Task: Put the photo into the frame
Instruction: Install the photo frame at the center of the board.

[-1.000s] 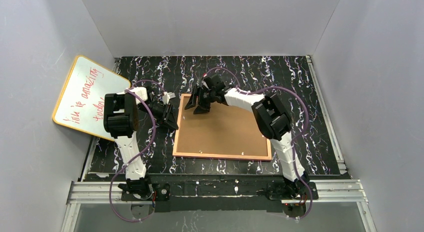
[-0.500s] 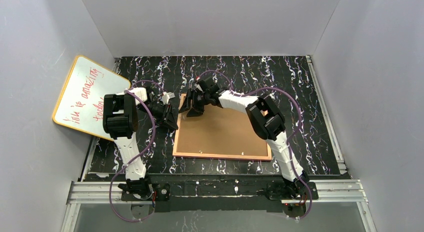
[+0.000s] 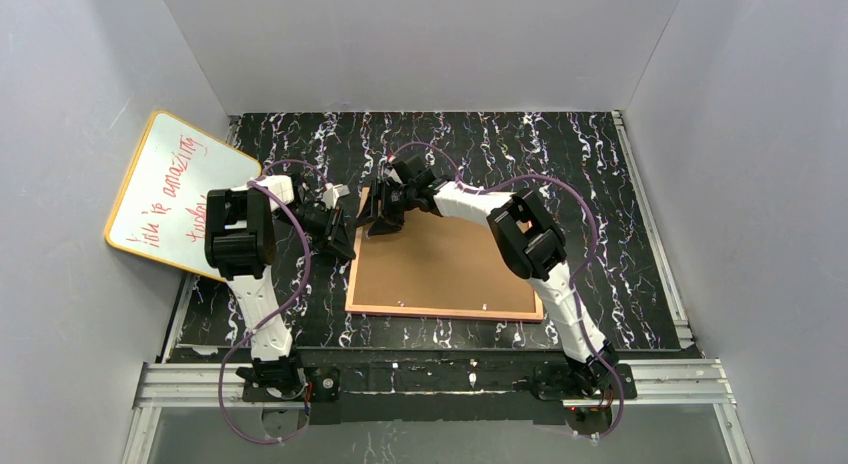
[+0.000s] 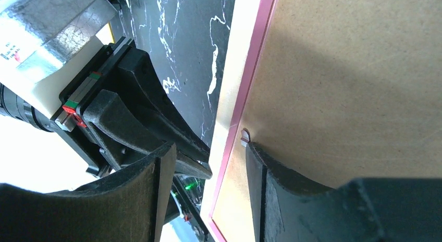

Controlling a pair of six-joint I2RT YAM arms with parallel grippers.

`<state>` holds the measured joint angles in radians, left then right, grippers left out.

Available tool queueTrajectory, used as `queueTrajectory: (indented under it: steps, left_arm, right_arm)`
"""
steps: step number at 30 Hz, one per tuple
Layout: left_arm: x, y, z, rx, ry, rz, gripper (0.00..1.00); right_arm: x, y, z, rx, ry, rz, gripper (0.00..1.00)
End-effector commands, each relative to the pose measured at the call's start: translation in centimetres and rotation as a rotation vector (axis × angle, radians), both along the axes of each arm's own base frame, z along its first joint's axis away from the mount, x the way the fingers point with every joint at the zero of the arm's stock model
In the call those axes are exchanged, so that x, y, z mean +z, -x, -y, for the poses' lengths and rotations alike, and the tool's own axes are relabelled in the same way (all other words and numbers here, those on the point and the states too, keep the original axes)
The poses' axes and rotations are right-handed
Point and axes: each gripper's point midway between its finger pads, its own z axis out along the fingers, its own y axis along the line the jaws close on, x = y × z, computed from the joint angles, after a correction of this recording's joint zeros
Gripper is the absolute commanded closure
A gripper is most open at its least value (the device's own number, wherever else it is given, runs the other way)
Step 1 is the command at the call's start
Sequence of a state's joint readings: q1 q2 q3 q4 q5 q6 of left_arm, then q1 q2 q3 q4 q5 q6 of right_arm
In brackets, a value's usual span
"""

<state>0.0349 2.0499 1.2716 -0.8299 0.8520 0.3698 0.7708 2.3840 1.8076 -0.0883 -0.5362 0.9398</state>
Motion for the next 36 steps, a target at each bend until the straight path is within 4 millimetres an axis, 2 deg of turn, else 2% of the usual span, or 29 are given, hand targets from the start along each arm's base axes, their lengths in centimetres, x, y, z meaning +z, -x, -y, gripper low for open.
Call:
queueTrajectory:
  steps: [1, 12, 27, 31, 33, 36]
  left_arm:
    - [-1.3, -0.6, -0.8, -0.05, -0.075, 0.09, 0.87]
    - [-1.5, -0.5, -0.8, -0.054, -0.071, 0.082, 0.88]
    - [-1.3, -0.7, -0.9, -0.059, -0.075, 0.088, 0.89]
    - [-0.9, -1.0, -1.0, -0.061, -0.084, 0.097, 0.89]
    - [-0.5, -1.1, -1.2, -0.07, -0.093, 0.107, 0.89]
    - [0.4, -1.4, -1.9, -0.086, -0.104, 0.129, 0.88]
  right_arm:
    - [-0.5, 0.3, -0.9, 0.033, -0.012, 0.001, 0.4]
    - [-0.5, 0.8, -1.4, 0.056, -0.047, -0.028, 0.45]
    - [-0.7, 0.6, -1.0, 0.123, -0.029, -0.021, 0.44]
    - [0.7, -0.7, -0.8, 0.096, -0.047, 0.005, 0.43]
    - [2.2, -2.0, -0.1, 0.066, -0.054, 0.034, 0.4]
    - [5.4, -4.5, 2.4, -0.004, -0.068, 0.099, 0.32]
